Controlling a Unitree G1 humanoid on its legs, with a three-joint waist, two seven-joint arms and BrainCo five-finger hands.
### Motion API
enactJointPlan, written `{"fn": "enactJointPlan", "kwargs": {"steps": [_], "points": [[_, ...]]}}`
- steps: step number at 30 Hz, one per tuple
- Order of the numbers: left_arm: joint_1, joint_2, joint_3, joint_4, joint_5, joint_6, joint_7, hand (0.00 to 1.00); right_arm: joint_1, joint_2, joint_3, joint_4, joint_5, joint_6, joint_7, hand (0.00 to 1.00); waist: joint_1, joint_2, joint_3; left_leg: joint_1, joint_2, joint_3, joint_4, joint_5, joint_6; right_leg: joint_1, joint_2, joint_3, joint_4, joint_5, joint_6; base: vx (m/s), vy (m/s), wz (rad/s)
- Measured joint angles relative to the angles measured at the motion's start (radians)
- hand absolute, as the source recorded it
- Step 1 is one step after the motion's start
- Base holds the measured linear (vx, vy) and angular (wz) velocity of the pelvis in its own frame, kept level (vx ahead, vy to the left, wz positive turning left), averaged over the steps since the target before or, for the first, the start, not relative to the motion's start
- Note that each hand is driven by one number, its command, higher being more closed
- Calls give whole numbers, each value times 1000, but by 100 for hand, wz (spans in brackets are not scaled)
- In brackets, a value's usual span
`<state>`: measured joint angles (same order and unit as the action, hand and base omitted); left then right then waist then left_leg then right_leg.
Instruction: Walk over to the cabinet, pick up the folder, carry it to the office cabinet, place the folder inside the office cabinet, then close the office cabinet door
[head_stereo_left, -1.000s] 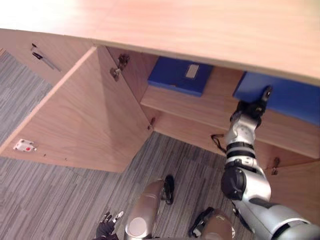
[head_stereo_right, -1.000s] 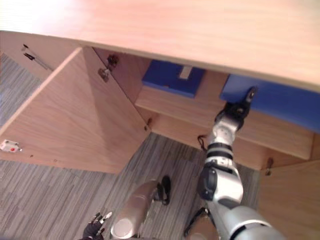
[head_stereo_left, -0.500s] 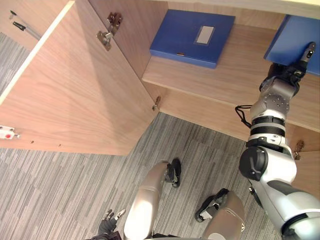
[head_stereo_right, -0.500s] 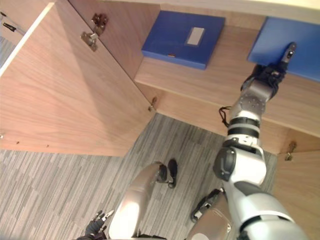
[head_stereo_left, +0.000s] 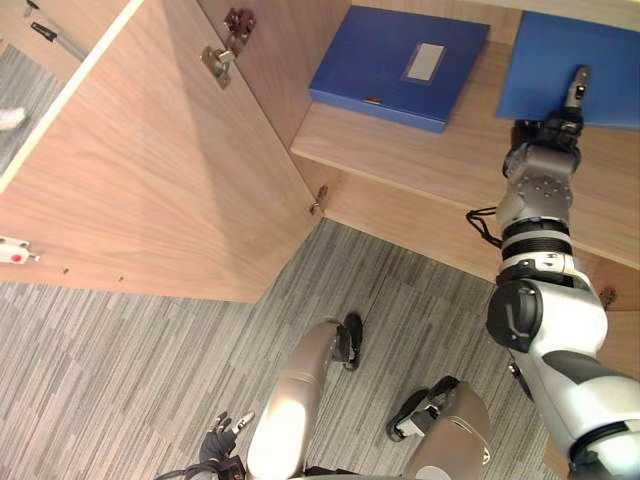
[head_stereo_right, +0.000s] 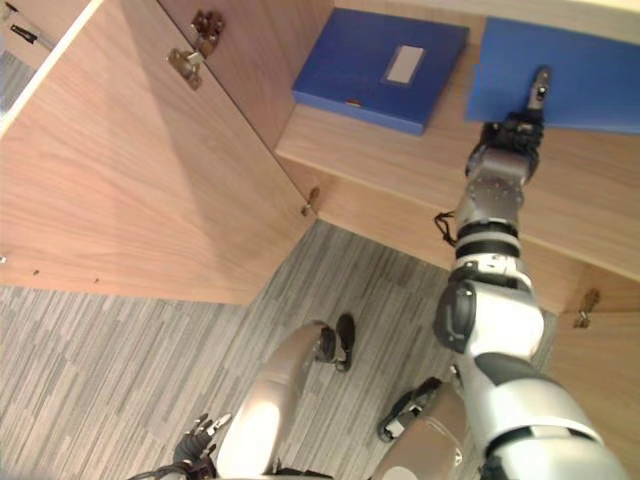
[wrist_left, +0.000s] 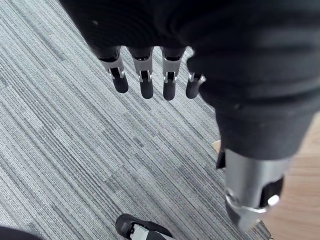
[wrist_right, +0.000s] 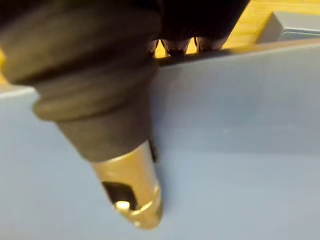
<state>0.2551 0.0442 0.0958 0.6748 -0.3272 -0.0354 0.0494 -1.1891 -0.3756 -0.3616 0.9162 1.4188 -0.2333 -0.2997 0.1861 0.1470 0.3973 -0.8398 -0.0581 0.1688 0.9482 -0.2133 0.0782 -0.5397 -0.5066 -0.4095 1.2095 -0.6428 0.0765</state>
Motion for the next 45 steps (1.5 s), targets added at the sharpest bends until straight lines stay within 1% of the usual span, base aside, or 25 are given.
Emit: {"fn": "enactJointPlan", "kwargs": {"steps": [3, 4, 6, 7, 8, 10, 12, 13, 19, 22, 24, 26, 27, 29, 32, 33, 36, 37, 40, 45], "points": [[0, 0, 0, 0, 0, 0, 1, 0, -7, 0, 5, 29, -38, 19, -2, 0, -1, -2, 1, 0, -1, -2, -2, 0, -6, 1, 0, -2, 0, 0, 0, -4, -3, 1], [0, 0, 0, 0, 0, 1, 1, 0, -7, 0, 10, 37, -67, 27, -6, 0, -2, -4, 2, -1, -2, -3, -3, 1, -8, 1, -1, -2, -1, 0, 0, -11, -7, 3], [0, 0, 0, 0, 0, 1, 1, 0, -7, 0, 23, 51, -74, 38, -7, 0, -3, -8, 5, -1, -3, -4, -5, 3, -8, 3, 0, -4, -2, 0, 0, -4, -5, 2], [0, 0, 0, -1, 1, 3, 2, 0, -12, 2, 33, 64, -84, 42, -8, 0, -6, -10, 6, -1, -3, -4, -11, 14, 8, 6, 0, -10, -8, -1, -2, -8, -13, 3], [0, 1, 0, -7, 1, 5, 3, 0, -18, 5, 38, 64, -108, 48, -7, 0, -7, -14, 8, -1, -3, -4, -18, 20, 10, 6, 0, -14, -13, 0, -4, -6, -14, 4], [0, 2, 0, -20, 1, 6, 5, 0, -29, 7, 41, 64, -115, 56, -7, 0, -6, -18, 10, 1, -3, -7, -19, 23, 13, 12, 0, -20, -15, 0, -4, 1, -15, 4], [1, 4, 0, -20, 1, 6, 8, 0, -46, 10, 48, 75, -145, 67, -8, 0, -6, -24, 10, 7, -3, -7, -21, 24, 13, 19, 1, -23, -19, 0, -5, 3, -8, 2], [2, 7, 0, -20, 1, 6, 9, 0, -59, 12, 53, 105, -149, 78, -7, 0, -7, -27, 10, 12, -3, -7, -23, 24, 14, 23, 1, -23, -21, 0, -5, 0, 0, 0], [4, 27, 0, -21, 0, 6, 9, 0, -68, 15, 159, 151, -273, 149, 8, 0, -6, -35, 8, 39, 4, -5, -55, 36, 9, 40, 17, -25, -51, 11, -16, 0, -18, -4], [6, 40, 0, -22, 0, 6, 9, 0, -99, 0, 213, 190, -366, 189, 25, 0, -8, -36, 8, 40, 7, -5, -57, 39, 9, 39, 20, -25, -52, 11, -17, -1, -21, -2], [12, 45, 0, -31, 0, 6, 9, 0, -114, -25, 281, 224, -466, 221, 40, 0, -9, -36, 8, 40, 9, -5, -58, 39, 9, 39, 22, -25, -53, 12, -17, 0, 0, 0], [24, 48, 0, -53, 0, 4, 8, 0, -114, -43, 325, 242, -529, 243, 55, 0, -10, -36, 8, 40, 10, -5, -59, 40, 9, 39, 23, -25, -55, 12, -18, 0, 0, 0], [27, 50, 0, -57, 0, 4, 8, 0, -114, -46, 333, 251, -547, 249, 60, 0, -10, -36, 8, 40, 10, -5, -59, 40, 9, 39, 23, -25, -55, 13, -19, 0, 0, 0], [34, 60, 0, -57, 0, 1, 7, 0, -114, -62, 390, 292, -622, 274, 79, 0, -13, -37, 9, 41, 12, -5, -64, 41, 9, 39, 27, -25, -61, 16, -20, 0, 0, 0], [36, 72, 0, -57, 0, -2, 2, 0, -113, -71, 437, 343, -675, 300, 102, 0, -12, -41, 9, 44, 21, -4, -73, 44, 8, 39, 38, -24, -75, 23, -24, -6, -5, -8], [36, 76, 0, -57, 0, -2, 0, 0, -111, -72, 444, 349, -683, 303, 103, 0, -13, -43, 10, 45, 22, -3, -73, 44, 8, 39, 39, -24, -76, 23, -24, 1, -13, -6], [36, 81, 1, -59, 0, -4, -2, 0, -105, -92, 483, 379, -755, 323, 135, 0, -14, -49, 10, 60, 25, 0, -82, 45, 6, 48, 42, -20, -82, 24, -26, 0, -24, -6], [36, 82, 2, -61, 0, -4, -3, 0, -98, -102, 506, 380, -795, 325, 146, 0, -14, -50, 10, 67, 28, 1, -90, 48, 3, 51, 49, -20, -92, 29, -30, -10, -33, -8], [36, 82, 1, -73, 0, -5, -15, 0, -74, -125, 525, 385, -875, 332, 169, 0, -15, -57, 10, 80, 30, 2, -125, 67, -2, 53, 57, -21, -113, 41, -35, -19, -42, -5], [40, 89, 1, -85, -1, -11, -32, 0, -38, -177, 608, 416, -998, 346, 204, 0, -20, -64, 14, 85, 34, 3, -178, 99, -11, 40, 70, -23, -143, 60, -47, -25, -46, -4]]}}
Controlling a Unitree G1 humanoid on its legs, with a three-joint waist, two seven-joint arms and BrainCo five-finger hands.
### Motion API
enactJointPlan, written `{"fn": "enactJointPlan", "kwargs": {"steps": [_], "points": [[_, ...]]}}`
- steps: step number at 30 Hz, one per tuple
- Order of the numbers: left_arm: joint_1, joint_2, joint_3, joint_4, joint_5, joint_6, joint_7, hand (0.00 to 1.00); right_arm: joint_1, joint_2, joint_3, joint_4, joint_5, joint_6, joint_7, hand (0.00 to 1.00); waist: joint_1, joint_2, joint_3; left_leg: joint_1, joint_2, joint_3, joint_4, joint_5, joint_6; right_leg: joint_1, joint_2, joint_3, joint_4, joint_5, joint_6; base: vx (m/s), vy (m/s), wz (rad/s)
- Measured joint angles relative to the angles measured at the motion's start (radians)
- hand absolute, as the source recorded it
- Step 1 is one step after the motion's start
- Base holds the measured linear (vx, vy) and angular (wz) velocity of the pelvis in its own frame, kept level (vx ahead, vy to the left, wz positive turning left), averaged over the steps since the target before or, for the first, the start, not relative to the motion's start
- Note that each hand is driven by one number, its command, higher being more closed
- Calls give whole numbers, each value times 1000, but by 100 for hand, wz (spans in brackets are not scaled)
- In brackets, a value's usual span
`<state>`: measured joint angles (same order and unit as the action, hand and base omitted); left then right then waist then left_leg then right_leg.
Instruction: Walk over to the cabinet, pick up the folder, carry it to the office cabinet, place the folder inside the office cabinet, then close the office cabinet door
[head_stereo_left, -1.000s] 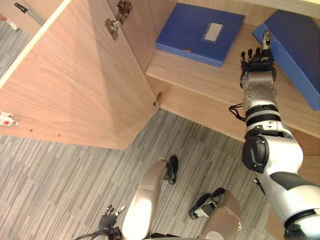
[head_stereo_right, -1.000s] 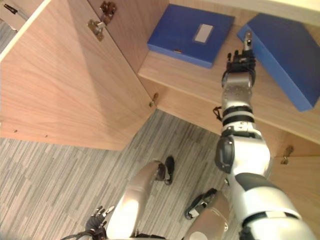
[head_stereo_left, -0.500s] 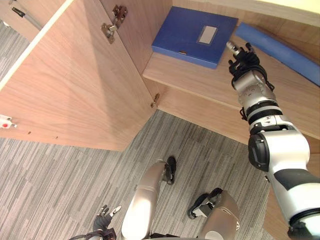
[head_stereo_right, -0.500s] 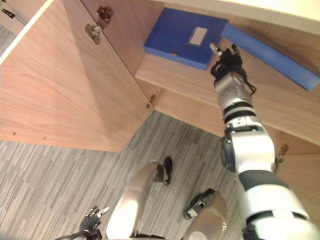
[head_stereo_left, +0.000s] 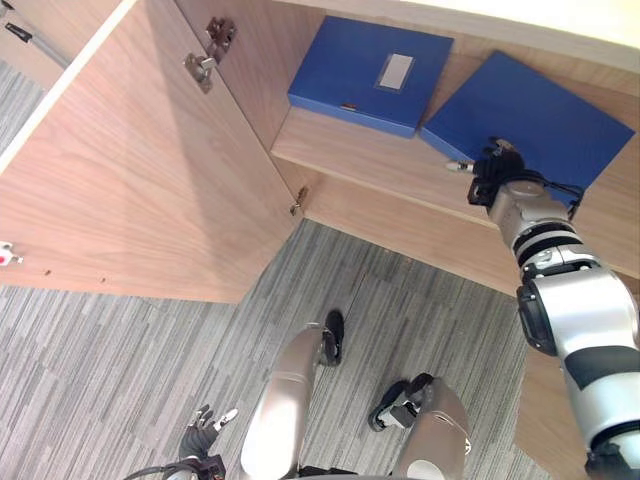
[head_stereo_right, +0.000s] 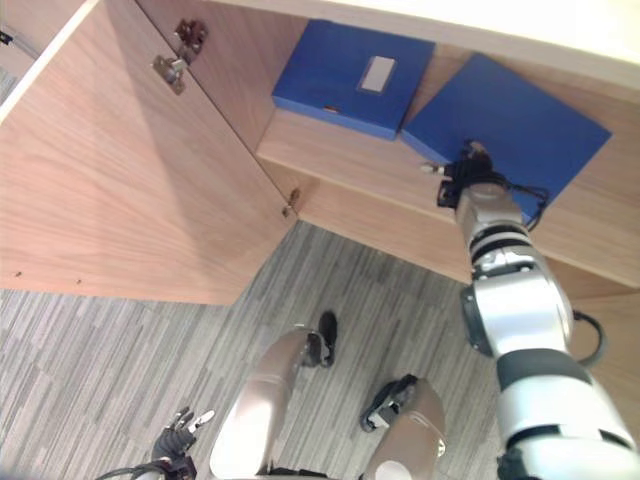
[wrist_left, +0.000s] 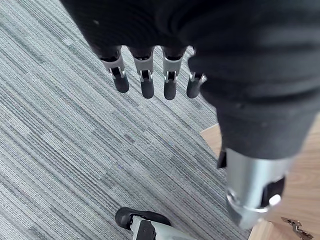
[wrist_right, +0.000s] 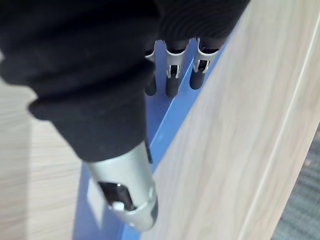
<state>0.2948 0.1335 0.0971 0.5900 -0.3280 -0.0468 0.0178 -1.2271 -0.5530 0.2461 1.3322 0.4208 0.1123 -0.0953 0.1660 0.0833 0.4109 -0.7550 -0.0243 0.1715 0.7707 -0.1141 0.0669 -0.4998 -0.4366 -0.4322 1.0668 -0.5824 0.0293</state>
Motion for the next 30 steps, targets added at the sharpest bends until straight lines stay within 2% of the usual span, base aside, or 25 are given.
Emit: {"fn": "enactJointPlan", "kwargs": {"steps": [3, 6, 16, 19, 22, 23, 26, 30], "points": [[1, 0, -1, 0, -6, -3, -4, 0, 8, -38, 62, -4, -53, -17, 7, 0, -9, -1, 1, -21, 4, 1, -15, 12, -2, -29, 6, 2, -6, 9, -5, -23, -40, -3], [2, 0, -1, 1, -23, -9, -4, 0, 7, -60, 98, -6, -54, -31, 7, 0, -9, -5, 3, -32, 13, 11, -16, 12, -1, -52, 13, 18, -8, 14, -6, -16, -23, -13], [2, -4, -3, 14, -41, -35, -4, 0, 7, -72, 192, -44, -106, -51, 13, 0, -25, -16, 9, -60, 47, 42, -16, 10, 1, -111, 44, 56, -21, 35, -14, -24, -29, -14], [1, -6, -7, 34, -46, -45, -1, 0, 16, -67, 228, -91, -182, -62, 0, 0, -33, -27, 16, -69, 55, 45, -13, 9, 1, -123, 51, 62, -20, 38, -17, -28, -34, -9], [1, -10, -26, 43, -66, -56, 4, 0, 29, -69, 222, -161, -277, -80, -30, 0, -39, -30, 18, -103, 68, 55, -4, 9, 2, -170, 59, 78, -11, 45, -21, -36, -19, -17], [1, -12, -27, 46, -66, -64, 9, 0, 40, -71, 213, -199, -348, -90, -40, 0, -45, -31, 19, -130, 75, 59, 10, 7, 4, -199, 61, 84, 1, 45, -21, -32, -3, -10], [-2, -12, -27, 55, -76, -81, 20, 0, 47, -79, 195, -240, -429, -109, -71, 0, -49, -36, 26, -177, 82, 67, 33, 6, 7, -260, 61, 104, 29, 45, -21, -41, -7, -10], [-50, -26, -27, 94, -101, -93, 33, 0, 43, -125, 160, -312, -458, -124, -96, 0, -48, -35, 29, -256, 94, 72, 69, 4, 7, -347, 62, 123, 69, 45, -21, -50, 4, -7]]}}
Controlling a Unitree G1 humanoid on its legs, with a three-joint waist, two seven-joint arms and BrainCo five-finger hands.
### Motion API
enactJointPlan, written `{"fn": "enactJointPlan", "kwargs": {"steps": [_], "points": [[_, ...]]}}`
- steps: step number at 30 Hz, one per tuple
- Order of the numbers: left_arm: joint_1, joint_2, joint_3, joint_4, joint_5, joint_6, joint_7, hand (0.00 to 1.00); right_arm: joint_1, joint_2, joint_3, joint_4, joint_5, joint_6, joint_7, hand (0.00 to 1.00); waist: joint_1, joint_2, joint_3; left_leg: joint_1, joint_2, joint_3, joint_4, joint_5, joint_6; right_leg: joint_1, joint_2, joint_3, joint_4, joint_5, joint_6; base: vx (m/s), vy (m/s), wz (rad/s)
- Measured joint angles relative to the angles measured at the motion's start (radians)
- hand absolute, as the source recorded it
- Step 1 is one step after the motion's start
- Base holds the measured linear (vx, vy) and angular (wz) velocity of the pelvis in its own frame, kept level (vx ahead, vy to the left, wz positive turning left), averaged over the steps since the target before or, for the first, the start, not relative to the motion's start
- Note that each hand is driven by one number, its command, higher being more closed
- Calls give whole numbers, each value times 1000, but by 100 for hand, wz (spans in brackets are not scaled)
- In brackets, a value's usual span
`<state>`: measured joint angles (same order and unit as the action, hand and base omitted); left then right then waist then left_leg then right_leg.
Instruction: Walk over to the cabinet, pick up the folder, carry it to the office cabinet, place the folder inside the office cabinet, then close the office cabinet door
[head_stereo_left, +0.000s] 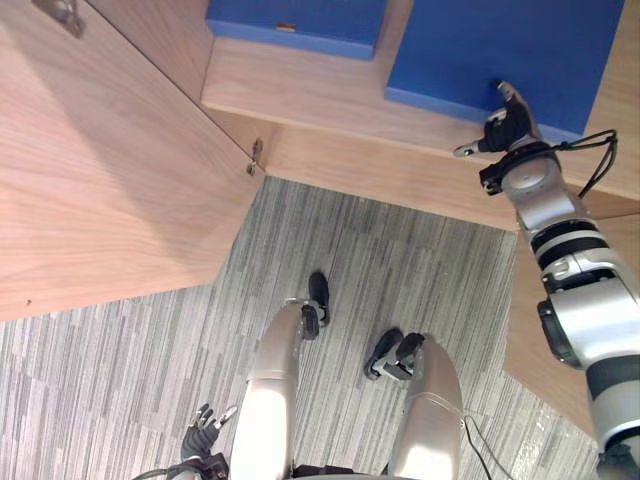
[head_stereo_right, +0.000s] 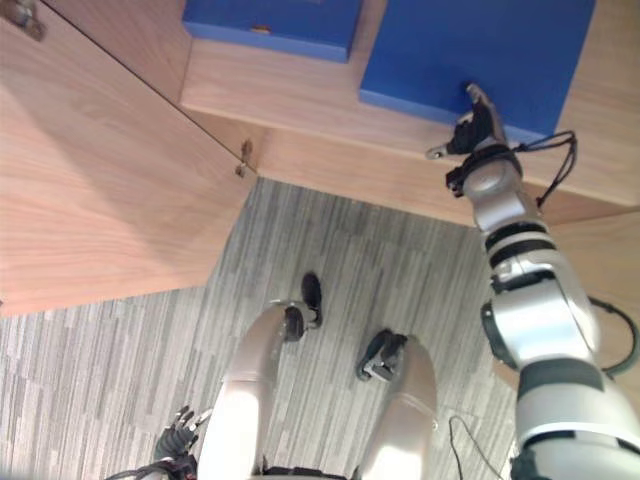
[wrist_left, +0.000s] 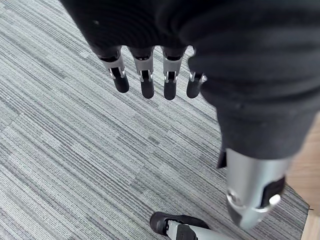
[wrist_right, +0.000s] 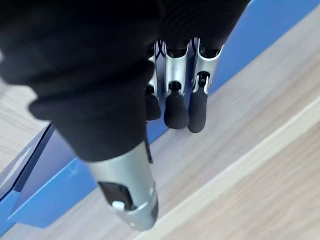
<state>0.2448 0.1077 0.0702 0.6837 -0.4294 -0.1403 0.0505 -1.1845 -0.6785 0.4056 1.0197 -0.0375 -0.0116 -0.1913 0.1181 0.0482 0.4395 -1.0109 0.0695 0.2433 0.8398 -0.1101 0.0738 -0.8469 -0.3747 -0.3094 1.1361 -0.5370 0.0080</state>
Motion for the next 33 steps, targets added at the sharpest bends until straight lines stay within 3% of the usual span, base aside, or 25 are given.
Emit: {"fn": "enactJointPlan", "kwargs": {"steps": [7, 13, 19, 22, 26, 30, 33], "points": [[-36, -16, 7, 13, -24, -28, 24, 0, -12, -28, -34, -92, 54, 15, -74, 0, -2, 9, 11, -47, 8, 14, 13, 1, 3, -62, 0, 18, 20, 8, -2, -22, -1, -5], [-36, -31, 15, -13, -42, -43, 40, 0, -104, -71, -70, -165, -106, 56, -86, 0, -6, 16, 33, -90, 14, 10, 30, 5, 10, -102, 2, 17, 34, 8, -2, 4, -5, 0], [-37, -49, 34, -28, -39, -47, 40, 0, -196, -88, -73, -269, -115, 59, -97, 0, -7, 18, 38, -100, 17, 4, 42, 5, 10, -109, 5, 16, 42, 8, -2, 10, -23, 0], [-37, -59, 50, -28, -38, -47, 42, 0, -213, -55, -115, -295, -75, 53, -111, 0, -7, 18, 40, -107, 20, -3, 53, 3, 7, -109, 9, 14, 47, 8, -2, -3, -37, -1], [-37, -62, 55, -28, -38, -47, 42, 0, -218, 9, -147, -300, 58, 28, -119, 0, -6, 19, 41, -108, 23, -4, 61, -1, 2, -109, 9, 14, 54, 8, -2, -10, -38, -1], [-37, -63, 60, -27, -38, -47, 42, 0, -212, 77, -163, -324, 89, 22, -126, 0, -6, 20, 43, -110, 31, -4, 72, -3, 4, -109, 14, 14, 59, 8, -2, -6, -50, -4], [-38, -65, 77, -26, -38, -47, 49, 0, -173, 149, -266, -445, 97, 22, -153, 0, -7, 20, 44, -109, 36, -4, 73, -4, 3, -109, 19, 14, 58, 8, -2, -1, -56, -4]]}}
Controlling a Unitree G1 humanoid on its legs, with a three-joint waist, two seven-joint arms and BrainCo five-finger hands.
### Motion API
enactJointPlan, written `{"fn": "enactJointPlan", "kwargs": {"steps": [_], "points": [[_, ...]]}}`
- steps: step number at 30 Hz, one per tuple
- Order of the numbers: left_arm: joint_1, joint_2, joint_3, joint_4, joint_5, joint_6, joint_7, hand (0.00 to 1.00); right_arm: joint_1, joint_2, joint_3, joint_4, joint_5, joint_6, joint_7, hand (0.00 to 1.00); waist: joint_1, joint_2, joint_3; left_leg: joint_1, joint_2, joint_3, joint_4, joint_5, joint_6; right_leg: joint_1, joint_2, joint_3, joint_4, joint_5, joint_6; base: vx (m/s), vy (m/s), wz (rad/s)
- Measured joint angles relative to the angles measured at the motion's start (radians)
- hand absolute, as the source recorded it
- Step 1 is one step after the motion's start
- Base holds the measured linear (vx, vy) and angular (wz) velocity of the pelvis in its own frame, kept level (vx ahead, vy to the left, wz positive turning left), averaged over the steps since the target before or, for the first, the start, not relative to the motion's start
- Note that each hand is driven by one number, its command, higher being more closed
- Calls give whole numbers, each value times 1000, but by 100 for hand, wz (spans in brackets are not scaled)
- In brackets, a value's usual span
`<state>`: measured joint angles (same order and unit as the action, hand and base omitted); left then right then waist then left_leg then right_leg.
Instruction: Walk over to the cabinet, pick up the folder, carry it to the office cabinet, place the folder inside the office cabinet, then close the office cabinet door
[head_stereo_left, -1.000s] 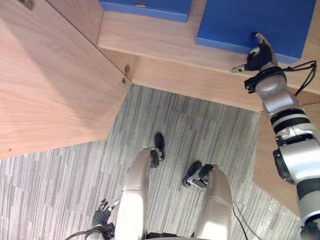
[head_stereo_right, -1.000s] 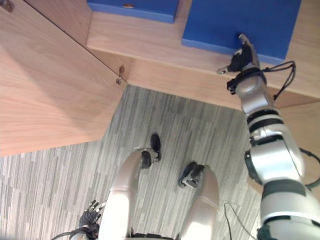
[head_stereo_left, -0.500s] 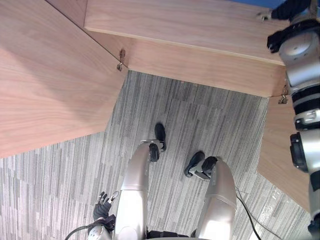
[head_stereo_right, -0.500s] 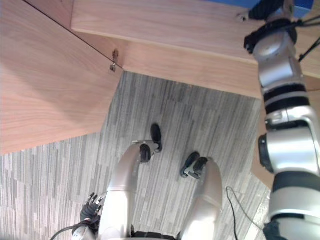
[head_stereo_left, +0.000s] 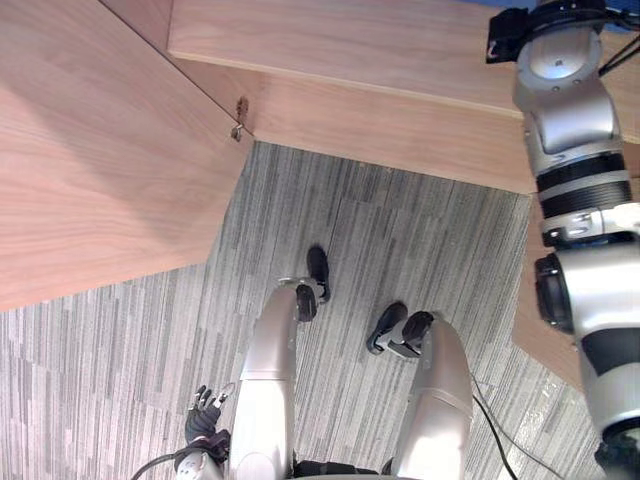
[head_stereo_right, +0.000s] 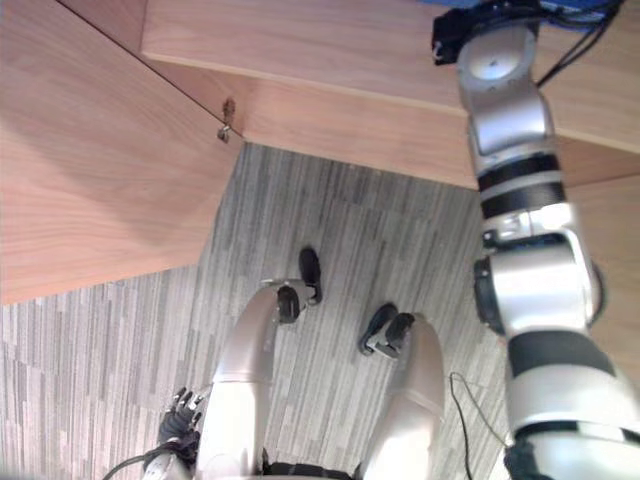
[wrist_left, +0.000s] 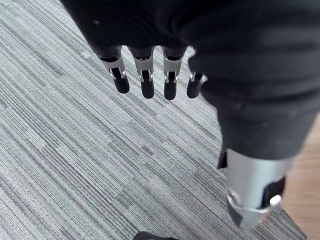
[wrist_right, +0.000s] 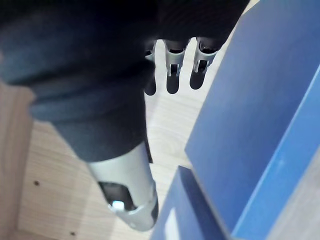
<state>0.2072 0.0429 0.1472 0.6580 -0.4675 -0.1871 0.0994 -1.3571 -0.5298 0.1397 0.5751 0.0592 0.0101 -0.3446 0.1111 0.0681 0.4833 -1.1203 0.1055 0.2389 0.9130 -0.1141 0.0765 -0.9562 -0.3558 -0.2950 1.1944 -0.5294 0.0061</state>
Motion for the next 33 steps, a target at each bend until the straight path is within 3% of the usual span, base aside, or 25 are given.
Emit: {"fn": "enactJointPlan", "kwargs": {"steps": [3, 5, 10, 14, 18, 22, 26, 27, 28, 29, 31, 32, 33], "points": [[-5, -2, 0, -1, 1, 0, 29, 0, 119, 110, -119, -304, -60, 12, -119, 0, -1, 0, 0, 13, 6, 2, -2, 2, 3, 9, 5, 1, -4, 0, 0, 18, -68, -5], [-7, -2, 0, -3, 12, 0, 52, 0, 233, 195, -152, -497, -228, 50, -234, 0, -6, -1, 1, 55, 7, 9, -19, 2, 2, 47, 7, 2, -22, 1, 1, 26, -72, -6], [-7, 1, -5, 0, 46, -1, 63, 0, 499, 323, -149, -652, -472, 97, -335, 0, -11, -3, 1, 193, 29, 43, -138, 15, -12, 161, 52, 0, -168, 61, 6, 17, -36, -30], [-7, 6, 1, 7, 94, -2, 69, 0, 724, 428, -105, -645, -557, 105, -339, 0, -16, -5, 2, 317, 43, 79, -218, 21, 0, 275, 83, -1, -288, 116, 19, 76, 35, -34], [-7, 1, 24, 36, 129, 1, 69, 0, 897, 544, -51, -510, -547, 82, -305, 0, -38, -11, -1, 506, 48, 113, -319, 23, -5, 456, 117, -1, -429, 166, 27, 82, 28, -32], [-27, 1, 79, 112, 179, 19, 73, 0, 1108, 607, -25, -375, -427, 42, -233, 0, -57, -54, -27, 691, 69, 166, -449, 42, -34, 631, 176, 0, -622, 249, 33, 88, 14, -44], [-65, 23, 148, 287, 242, 68, 95, 0, 1304, 597, -67, -165, -270, -13, -125, 0, -84, -114, -154, 873, 59, 241, -613, 82, -59, 768, 211, -3, -804, 324, 41, 119, 18, -50], [-67, 28, 155, 305, 253, 75, 99, 0, 1321, 598, -81, -123, -248, -20, -108, 0, -88, -121, -172, 901, 56, 256, -642, 92, -60, 779, 208, -11, -818, 330, 44, 100, 11, -67], [-67, 30, 172, 332, 272, 84, 103, 0, 1340, 595, -119, -26, -199, -38, -78, 0, -94, -129, -201, 951, 57, 303, -696, 111, -57, 797, 173, -106, -828, 332, 52, 75, 16, -99], [-66, 30, 177, 348, 277, 89, 110, 0, 1350, 594, -155, 50, -145, -48, -51, 0, -96, -129, -215, 999, 67, 356, -719, 113, -60, 825, 89, -273, -786, 336, 27, 34, 12, -112], [-65, 28, 192, 363, 289, 94, 111, 0, 1363, 594, -195, 133, -45, -58, -16, 0, -98, -127, -233, 1047, 93, 416, -730, 112, -71, 843, -12, -412, -723, 362, -14, -35, -37, -111], [-61, 33, 196, 371, 321, 99, 111, 0, 1388, 592, -227, 170, 24, -66, 4, 0, -101, -132, -254, 1070, 116, 449, -728, 106, -87, 861, -79, -469, -706, 417, -56, -48, -155, -116], [-63, 40, 206, 373, 348, 105, 111, 0, 1415, 590, -278, 225, 86, -75, 19, 0, -104, -130, -267, 1099, 134, 460, -728, 108, -133, 876, -73, -485, -729, 472, -6, -73, -235, -96]]}}
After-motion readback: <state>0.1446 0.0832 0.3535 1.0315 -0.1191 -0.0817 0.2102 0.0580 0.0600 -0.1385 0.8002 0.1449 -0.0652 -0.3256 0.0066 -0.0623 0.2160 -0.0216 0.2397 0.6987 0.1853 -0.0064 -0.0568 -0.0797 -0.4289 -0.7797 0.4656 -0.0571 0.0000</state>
